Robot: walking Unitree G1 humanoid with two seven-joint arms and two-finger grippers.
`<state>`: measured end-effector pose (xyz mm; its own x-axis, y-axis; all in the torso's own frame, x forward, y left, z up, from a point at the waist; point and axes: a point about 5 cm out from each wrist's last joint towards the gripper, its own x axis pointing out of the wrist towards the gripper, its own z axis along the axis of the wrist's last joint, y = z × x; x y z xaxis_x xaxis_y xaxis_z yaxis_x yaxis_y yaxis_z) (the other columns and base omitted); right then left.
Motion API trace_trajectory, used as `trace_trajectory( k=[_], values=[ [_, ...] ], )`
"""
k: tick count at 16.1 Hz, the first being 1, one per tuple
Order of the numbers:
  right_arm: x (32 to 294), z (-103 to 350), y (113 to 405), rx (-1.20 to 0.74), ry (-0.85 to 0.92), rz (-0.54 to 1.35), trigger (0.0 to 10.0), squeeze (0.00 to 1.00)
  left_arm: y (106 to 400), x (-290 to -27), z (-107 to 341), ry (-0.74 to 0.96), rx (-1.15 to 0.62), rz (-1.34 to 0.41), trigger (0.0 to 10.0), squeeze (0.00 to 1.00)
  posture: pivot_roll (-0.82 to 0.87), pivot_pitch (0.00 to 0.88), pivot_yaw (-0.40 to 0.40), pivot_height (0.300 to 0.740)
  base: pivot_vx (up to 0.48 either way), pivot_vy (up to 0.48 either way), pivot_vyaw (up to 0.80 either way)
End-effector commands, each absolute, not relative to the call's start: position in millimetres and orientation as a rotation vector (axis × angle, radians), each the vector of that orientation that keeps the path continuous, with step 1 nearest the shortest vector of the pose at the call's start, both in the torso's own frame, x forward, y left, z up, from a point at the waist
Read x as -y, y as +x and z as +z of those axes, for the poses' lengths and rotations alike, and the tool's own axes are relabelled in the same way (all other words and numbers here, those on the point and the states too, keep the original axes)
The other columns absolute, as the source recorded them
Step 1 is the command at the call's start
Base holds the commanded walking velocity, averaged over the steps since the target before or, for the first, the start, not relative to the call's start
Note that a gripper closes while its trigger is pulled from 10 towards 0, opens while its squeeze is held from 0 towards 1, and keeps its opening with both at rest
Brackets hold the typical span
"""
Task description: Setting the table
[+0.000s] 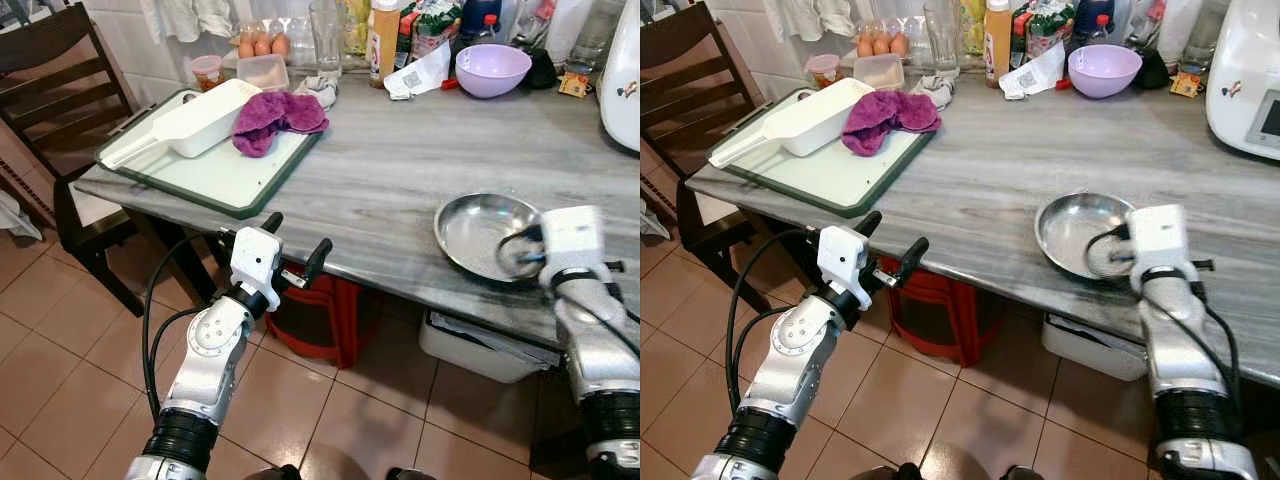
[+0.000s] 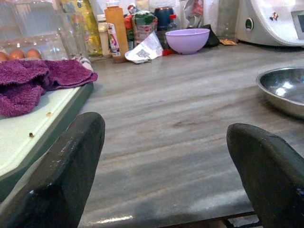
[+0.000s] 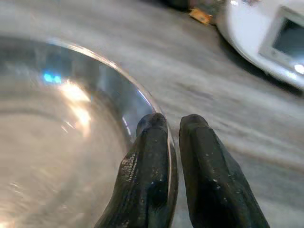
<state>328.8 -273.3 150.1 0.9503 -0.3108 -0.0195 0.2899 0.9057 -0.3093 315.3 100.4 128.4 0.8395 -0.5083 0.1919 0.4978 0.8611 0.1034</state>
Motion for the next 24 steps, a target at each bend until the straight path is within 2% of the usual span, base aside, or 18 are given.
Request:
trace_trajectory(
  k=[1,3,5,9,11,12,16,19,24],
  values=[
    [267,149,328,-0.037,-0.207,-0.292,10.0,1.0,318,-104,131,0.053,0.217,-0.52,10.0,0.0,-0.15,0.123,0.11,0.74,0.0,0.0,0.0],
    [261,148,328,-0.027,-0.213,-0.279,10.0,1.0,318,-104,131,0.053,0.217,-0.52,10.0,0.0,-0.15,0.123,0.11,0.74,0.0,0.0,0.0],
    [249,167,329,0.14,-0.184,-0.27,10.0,1.0,318,-104,132,0.051,0.222,-0.517,10.0,0.0,-0.15,0.121,0.109,0.74,0.0,0.0,0.0],
    [244,182,322,0.26,-0.258,-0.282,10.0,1.0,319,-105,134,0.051,0.228,-0.513,10.0,0.0,-0.15,0.121,0.106,0.74,0.0,0.0,0.0],
    [257,176,316,0.226,-0.328,-0.364,10.0,1.0,319,-105,134,0.051,0.227,-0.512,10.0,0.0,-0.15,0.12,0.104,0.74,0.0,0.0,0.0],
    [273,169,310,0.174,-0.362,-0.464,10.0,1.0,319,-104,134,0.049,0.228,-0.512,10.0,0.0,-0.15,0.119,0.103,0.74,0.0,0.0,0.0],
    [303,149,289,0.033,-0.382,-0.647,10.0,1.0,319,-104,133,0.048,0.227,-0.514,10.0,0.0,-0.15,0.119,0.102,0.74,0.0,0.0,0.0],
    [309,132,294,-0.094,-0.33,-0.655,10.0,1.0,319,-102,133,0.045,0.225,-0.53,10.0,0.0,-0.16,0.121,0.106,0.74,0.0,0.0,0.0],
    [316,134,314,-0.159,-0.325,-0.615,10.0,1.0,305,-101,132,0.029,0.216,-0.644,10.0,0.0,-0.12,0.155,0.1,0.74,0.0,0.0,0.0]
  ],
)
